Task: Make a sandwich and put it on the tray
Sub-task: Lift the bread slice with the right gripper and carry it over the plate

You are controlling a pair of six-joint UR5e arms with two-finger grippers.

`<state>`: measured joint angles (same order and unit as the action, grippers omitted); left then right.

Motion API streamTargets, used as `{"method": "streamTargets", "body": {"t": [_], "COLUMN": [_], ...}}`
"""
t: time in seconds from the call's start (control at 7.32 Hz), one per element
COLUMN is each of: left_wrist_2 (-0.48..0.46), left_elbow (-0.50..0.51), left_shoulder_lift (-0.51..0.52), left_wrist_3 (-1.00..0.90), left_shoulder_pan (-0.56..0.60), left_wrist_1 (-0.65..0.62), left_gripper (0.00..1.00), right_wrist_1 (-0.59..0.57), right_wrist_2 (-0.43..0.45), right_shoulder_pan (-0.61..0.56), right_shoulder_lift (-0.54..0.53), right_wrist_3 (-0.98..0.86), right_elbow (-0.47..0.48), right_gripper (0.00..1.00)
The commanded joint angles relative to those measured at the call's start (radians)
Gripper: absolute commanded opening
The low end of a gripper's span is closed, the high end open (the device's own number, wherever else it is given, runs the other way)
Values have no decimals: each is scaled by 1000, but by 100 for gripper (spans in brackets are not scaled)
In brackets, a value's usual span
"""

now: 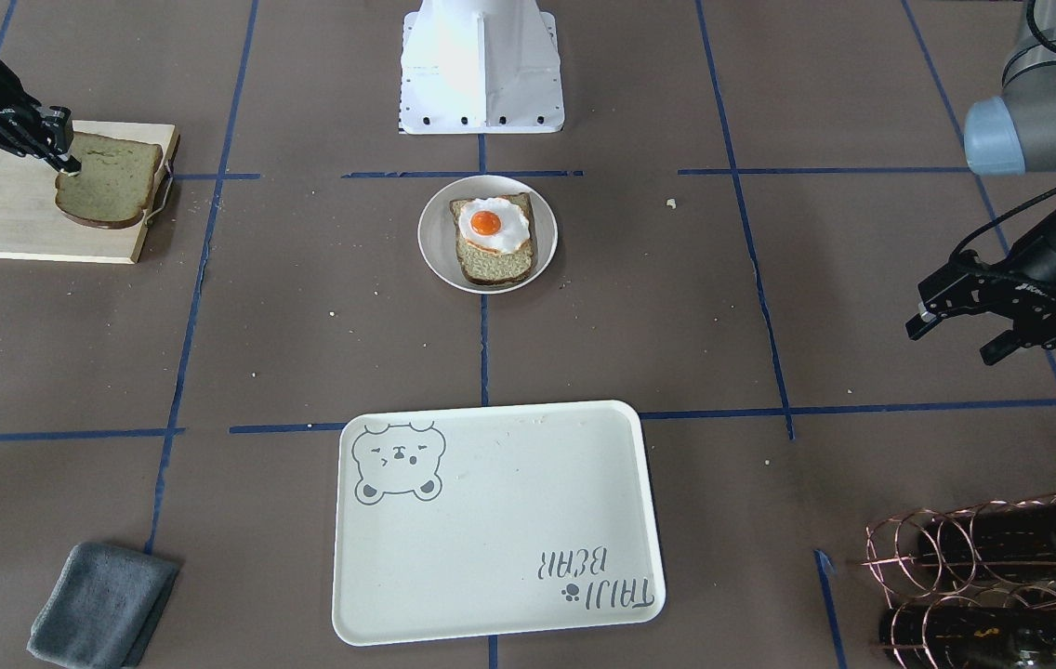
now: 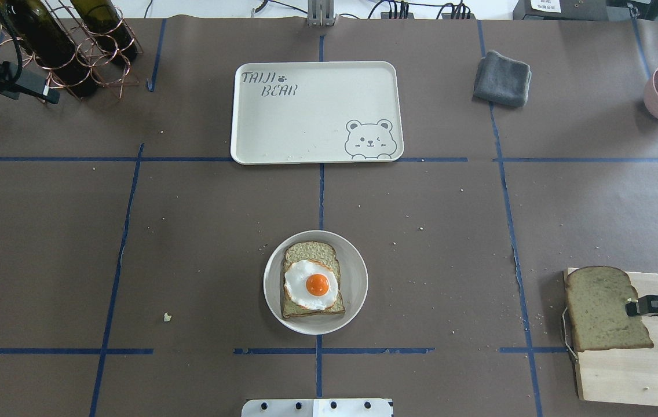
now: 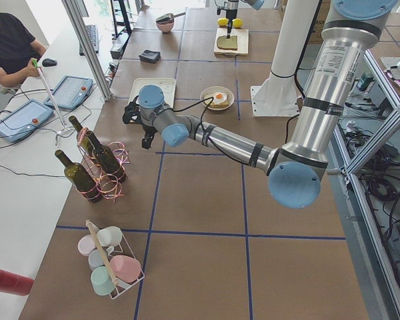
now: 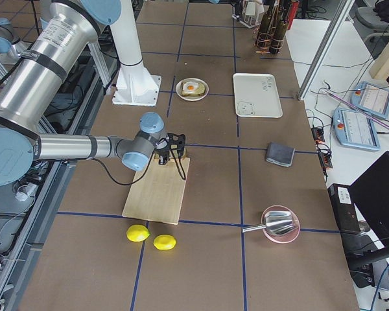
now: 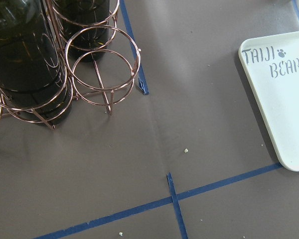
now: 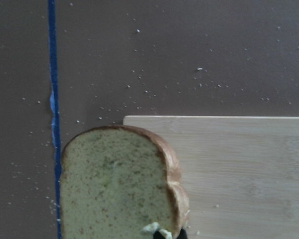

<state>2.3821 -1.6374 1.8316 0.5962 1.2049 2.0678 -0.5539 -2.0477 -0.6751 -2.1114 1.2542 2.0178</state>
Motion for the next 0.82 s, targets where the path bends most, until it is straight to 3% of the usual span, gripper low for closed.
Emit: {"method": "streamTargets", "body": {"t": [0.0,0.27,0.68], "left_wrist_2": [-1,0,0], "left_elbow": [1,-1,4], "left_shoulder_lift": [0,0,0], "left_wrist_3": [7,8,7], "left_shoulder_pan": [1,1,-1], "left_wrist_1": [0,0,0], "left_gripper": [100,100,100], "right_wrist_1": [-1,-39,-339], "right_wrist_2": [-196,-247,-226], "right_shoulder_pan": [-156,-178,-95], "right_shoulder_lift": [130,311,699], "right_wrist_3": [-1,16,75], "right_elbow": [6,-11,-54], "right_gripper": [0,0,0]}}
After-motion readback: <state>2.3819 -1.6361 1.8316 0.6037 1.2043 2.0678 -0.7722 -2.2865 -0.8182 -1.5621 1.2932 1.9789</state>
